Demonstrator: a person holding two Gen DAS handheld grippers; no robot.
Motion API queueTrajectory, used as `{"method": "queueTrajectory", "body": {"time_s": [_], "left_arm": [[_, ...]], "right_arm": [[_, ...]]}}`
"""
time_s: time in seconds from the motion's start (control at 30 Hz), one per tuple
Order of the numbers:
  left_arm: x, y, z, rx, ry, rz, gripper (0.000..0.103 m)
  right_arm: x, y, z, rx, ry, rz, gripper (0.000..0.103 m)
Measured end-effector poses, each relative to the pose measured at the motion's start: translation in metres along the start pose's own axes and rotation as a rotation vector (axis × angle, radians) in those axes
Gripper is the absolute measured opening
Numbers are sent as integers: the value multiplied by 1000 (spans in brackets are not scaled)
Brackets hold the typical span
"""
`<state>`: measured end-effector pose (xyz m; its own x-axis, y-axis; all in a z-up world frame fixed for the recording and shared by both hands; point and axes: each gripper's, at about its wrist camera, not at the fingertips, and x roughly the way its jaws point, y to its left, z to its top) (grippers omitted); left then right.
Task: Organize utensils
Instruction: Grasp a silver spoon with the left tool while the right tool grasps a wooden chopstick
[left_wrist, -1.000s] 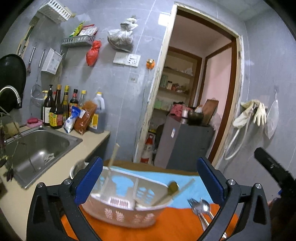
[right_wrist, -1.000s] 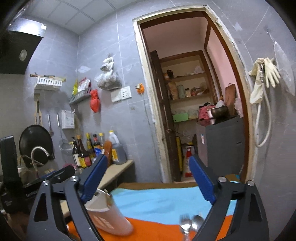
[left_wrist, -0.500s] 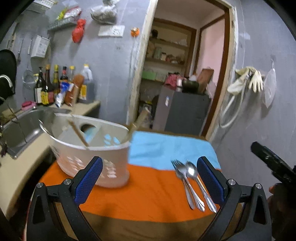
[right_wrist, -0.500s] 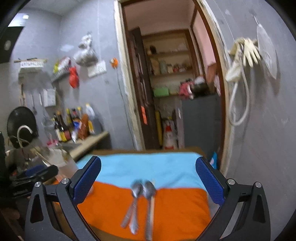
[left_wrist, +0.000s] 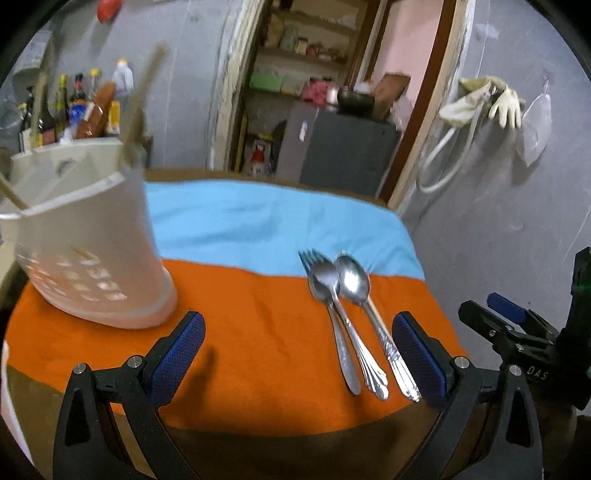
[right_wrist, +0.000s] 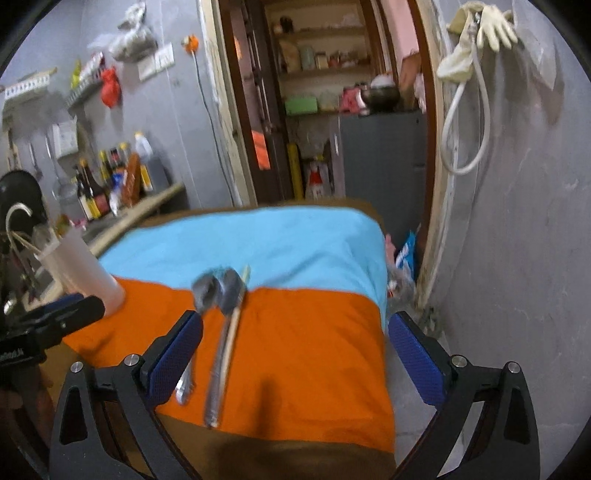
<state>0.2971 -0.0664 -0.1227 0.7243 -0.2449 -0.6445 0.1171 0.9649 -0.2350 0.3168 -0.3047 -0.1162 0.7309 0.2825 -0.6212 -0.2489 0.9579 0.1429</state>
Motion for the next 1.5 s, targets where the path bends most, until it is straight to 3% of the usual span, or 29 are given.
{"method": "queueTrajectory", "body": {"time_s": [0.07,0.17,0.4,0.83,0.97,1.1,1.27,1.5], "left_arm": [[8,1,-2,-1,33,-5,90],[21,-1,-4,15,96,-6,68],[51,-14,-6,60,207,-23,44],[80,-27,-1,225,257,91,34],[94,-26,5,253,244,114,26],[94,-20,6,251,240,125,11],[91,-17,7,240,241,130,9],[79,-8,3,174,245,138,5]], "right_arm": [[7,-3,-3,4,31,5,88],[15,-5,-5,7,65,15,76],[27,-3,-5,-3,99,49,70],[49,3,-1,-32,173,90,56],[58,8,1,-51,203,119,42],[62,19,3,-93,214,153,36],[74,32,3,-140,258,147,34],[83,44,5,-200,282,69,34]]}}
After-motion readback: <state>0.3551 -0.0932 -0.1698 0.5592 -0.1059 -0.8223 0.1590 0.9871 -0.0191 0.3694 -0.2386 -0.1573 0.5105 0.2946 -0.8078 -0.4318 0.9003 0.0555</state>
